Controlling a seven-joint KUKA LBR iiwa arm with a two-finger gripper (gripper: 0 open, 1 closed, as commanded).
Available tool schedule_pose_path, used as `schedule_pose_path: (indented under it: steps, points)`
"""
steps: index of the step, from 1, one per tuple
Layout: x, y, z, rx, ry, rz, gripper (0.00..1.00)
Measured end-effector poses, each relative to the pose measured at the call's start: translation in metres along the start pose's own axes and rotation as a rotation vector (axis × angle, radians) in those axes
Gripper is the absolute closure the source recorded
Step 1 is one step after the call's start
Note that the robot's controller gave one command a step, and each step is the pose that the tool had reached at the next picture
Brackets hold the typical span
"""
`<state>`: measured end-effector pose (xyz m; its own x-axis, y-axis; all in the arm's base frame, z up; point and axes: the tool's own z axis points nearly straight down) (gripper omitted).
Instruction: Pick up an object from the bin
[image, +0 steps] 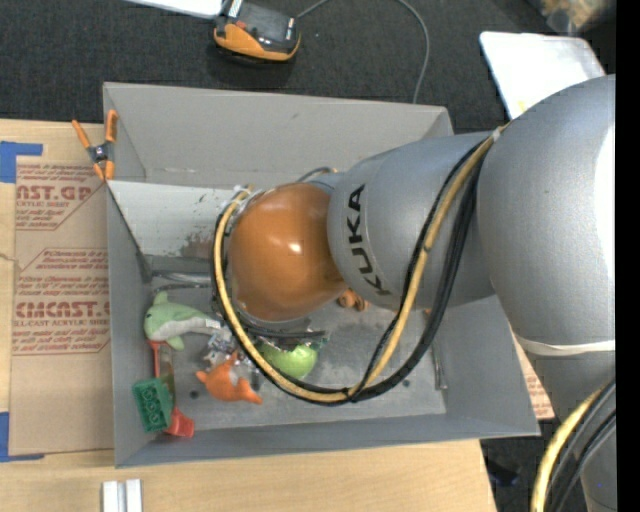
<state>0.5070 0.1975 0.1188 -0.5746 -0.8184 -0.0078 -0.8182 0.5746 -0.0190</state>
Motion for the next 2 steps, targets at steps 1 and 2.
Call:
schedule_pose_path:
  steps: [1,2]
  points:
    - [-0.003,-0.019,-0.045,-0.001,0.002,0.198,1.0]
    - [0.022,-0.003,-0.017,0.001,-0.002,-0.069,1.0]
